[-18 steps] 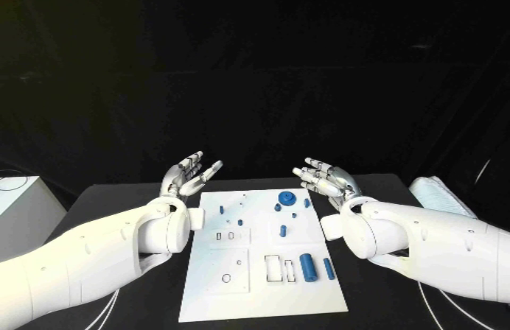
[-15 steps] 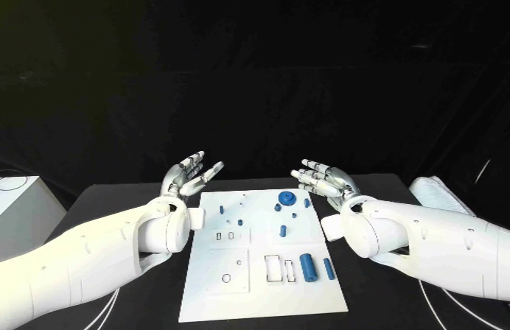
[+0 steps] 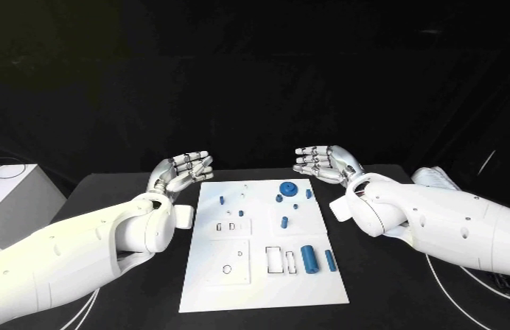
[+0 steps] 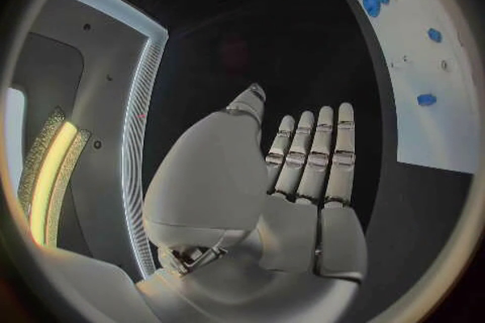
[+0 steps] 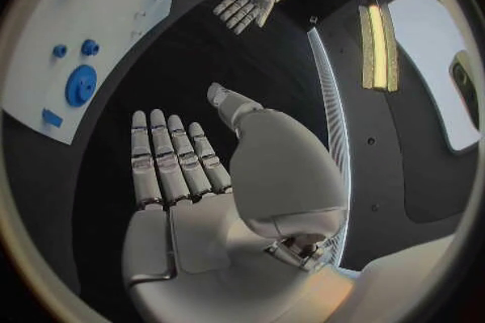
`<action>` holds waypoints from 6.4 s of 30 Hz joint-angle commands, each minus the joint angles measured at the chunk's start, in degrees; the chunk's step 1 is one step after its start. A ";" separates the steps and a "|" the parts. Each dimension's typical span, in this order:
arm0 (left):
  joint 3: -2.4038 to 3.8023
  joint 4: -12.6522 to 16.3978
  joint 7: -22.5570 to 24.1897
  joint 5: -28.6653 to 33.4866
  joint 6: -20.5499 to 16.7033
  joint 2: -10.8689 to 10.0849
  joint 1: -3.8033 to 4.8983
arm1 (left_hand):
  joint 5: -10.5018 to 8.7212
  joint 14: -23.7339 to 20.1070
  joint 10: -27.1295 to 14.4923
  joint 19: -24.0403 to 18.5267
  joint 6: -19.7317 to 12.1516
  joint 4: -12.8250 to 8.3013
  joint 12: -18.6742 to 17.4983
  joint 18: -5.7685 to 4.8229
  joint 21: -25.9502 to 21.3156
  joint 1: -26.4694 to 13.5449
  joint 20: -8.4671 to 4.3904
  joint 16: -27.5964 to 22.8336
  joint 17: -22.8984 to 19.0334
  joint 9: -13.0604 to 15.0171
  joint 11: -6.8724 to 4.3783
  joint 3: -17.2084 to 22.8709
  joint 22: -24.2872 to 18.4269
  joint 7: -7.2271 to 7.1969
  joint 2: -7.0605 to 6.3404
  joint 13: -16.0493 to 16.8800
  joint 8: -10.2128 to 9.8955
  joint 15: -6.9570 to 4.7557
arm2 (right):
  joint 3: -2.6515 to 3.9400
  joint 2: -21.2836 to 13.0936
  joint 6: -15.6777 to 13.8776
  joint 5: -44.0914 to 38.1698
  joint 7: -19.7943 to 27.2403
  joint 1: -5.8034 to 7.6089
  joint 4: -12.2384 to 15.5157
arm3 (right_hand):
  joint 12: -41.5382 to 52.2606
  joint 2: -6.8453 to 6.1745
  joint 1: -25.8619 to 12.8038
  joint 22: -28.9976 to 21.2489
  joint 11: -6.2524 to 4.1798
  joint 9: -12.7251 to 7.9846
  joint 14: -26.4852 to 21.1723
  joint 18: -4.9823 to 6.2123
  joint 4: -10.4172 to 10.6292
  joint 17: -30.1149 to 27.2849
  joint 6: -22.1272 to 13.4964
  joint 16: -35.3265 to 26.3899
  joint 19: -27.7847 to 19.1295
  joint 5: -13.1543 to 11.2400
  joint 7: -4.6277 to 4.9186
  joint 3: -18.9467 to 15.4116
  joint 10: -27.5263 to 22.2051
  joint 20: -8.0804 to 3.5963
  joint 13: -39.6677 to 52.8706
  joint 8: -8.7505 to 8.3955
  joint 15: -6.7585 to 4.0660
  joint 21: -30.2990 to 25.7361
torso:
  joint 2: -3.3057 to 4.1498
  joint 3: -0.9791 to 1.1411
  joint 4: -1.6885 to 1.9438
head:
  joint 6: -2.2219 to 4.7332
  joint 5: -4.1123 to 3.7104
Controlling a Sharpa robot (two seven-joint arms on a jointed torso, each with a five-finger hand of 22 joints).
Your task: Assemble the parts on the task board
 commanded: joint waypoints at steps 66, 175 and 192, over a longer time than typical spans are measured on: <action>1.18 19.43 -3.23 -4.34 8.74 -10.88 2.62 | -0.48 10.39 12.58 5.91 7.06 -0.01 -3.44 1.18 45.38 1.20 -6.80 39.90 29.62 4.27 -4.03 8.09 28.16 0.84 -4.73 0.51 1.52 -6.39 | 0.42 3.80 16.43 -71.04 -27.79 5.71 -2.49 | 0.32 -7.69 0.18 66.76 -7.80 8.53 40.24 -5.11 3.39 64.58 20.49 73.54 43.37 1.25 -2.29 8.14 22.67 -10.77 2.37 3.82 -10.87 69.99 | 9.65 -1.28 5.22 | 0.33 -4.88; 1.19 18.05 -4.77 -5.02 9.15 -10.72 2.75 | -0.59 10.39 12.41 4.84 7.15 0.07 -3.20 1.20 47.36 0.80 -6.69 41.13 29.35 4.62 -4.06 8.58 29.36 0.77 -5.07 0.57 1.57 -6.40 | 0.39 17.11 -1.39 -86.69 -40.29 3.58 -10.83 | -0.38 -10.18 -3.95 68.25 -8.07 12.91 39.07 -5.16 5.35 61.13 19.60 72.92 42.69 1.16 -2.29 12.89 23.53 -11.01 2.54 5.13 -11.16 70.59 | 12.19 -2.70 7.05 | 2.45 -5.61; 1.19 17.69 -4.97 -5.02 9.00 -11.11 2.78 | -0.58 10.34 12.24 4.71 7.01 -0.04 -3.26 1.21 47.53 0.93 -6.68 41.21 29.29 4.62 -4.02 8.70 29.46 0.84 -5.01 0.55 1.49 -6.40 | 0.62 12.16 -6.17 -84.75 -40.31 4.03 -5.17 | 0.83 -8.91 5.01 50.06 -6.97 11.84 36.64 -1.81 14.36 48.58 14.39 65.20 37.24 -2.73 -3.77 -5.60 14.48 -10.00 0.83 -0.20 -10.44 53.82 | 12.17 -2.65 6.94 | 2.90 -5.91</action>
